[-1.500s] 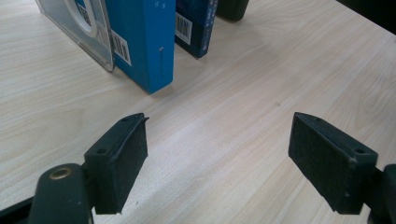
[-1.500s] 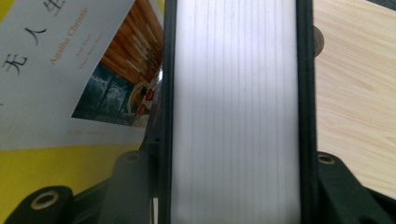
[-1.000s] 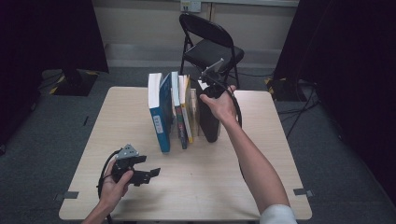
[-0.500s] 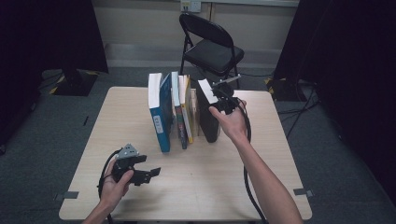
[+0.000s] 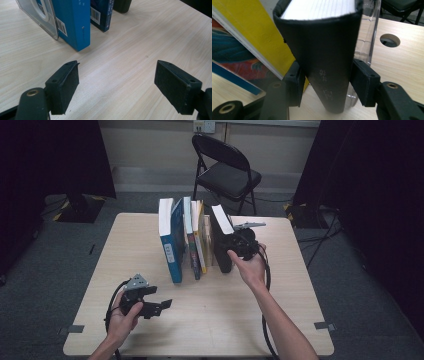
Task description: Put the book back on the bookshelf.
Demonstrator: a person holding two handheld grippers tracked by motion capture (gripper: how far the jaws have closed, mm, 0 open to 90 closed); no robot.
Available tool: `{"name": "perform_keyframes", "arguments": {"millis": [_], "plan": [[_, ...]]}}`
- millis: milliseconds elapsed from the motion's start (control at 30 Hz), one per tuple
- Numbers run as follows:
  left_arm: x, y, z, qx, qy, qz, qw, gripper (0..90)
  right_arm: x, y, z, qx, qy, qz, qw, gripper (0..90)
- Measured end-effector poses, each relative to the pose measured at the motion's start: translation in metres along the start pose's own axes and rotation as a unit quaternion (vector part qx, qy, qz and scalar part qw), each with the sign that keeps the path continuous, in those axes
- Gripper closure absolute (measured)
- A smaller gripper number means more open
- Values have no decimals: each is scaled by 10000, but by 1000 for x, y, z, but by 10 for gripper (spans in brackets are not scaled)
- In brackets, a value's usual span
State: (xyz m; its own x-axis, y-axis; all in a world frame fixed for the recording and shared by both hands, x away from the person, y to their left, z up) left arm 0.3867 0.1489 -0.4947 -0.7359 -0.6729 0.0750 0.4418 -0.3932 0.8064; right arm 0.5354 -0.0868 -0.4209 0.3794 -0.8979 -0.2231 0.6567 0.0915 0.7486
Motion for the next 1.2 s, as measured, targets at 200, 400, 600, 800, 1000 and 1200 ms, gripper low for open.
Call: {"name": "perform_keyframes", "arguments": {"millis": [200,400,600,800,1000,1200], "plan": [[0,1,0,43,-10,24,10000,195,-7,6,-1,177,-325,59,9993,501],[-1,1,1,69,-7,52,10000,196,-13,7,-3,284,-428,-94,9986,499],[-1,1,2,74,-2,36,10000,196,-18,2,-7,283,-184,-143,9993,463],[-2,1,1,72,-8,70,9999,196,-16,-2,-8,161,138,-129,9997,423],[-3,1,0,55,-2,97,9999,196,-13,-14,-17,42,329,37,9994,374],[-3,1,-1,59,3,109,9999,196,-8,-23,-27,-149,301,-6,9994,378]]}}
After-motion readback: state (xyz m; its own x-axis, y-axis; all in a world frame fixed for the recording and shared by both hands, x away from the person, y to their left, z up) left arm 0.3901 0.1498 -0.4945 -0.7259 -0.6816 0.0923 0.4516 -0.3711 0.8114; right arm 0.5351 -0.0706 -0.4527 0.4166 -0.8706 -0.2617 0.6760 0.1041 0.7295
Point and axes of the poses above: each handheld gripper's, and its own axes: z roughly backward along the jaws, y roughly out of its top, x roughly to its right, the point moved 9 cm from there along -z, roughly forward along the jaws, and after that the axes turned 9 degrees about -z, right-handed, at the moved point
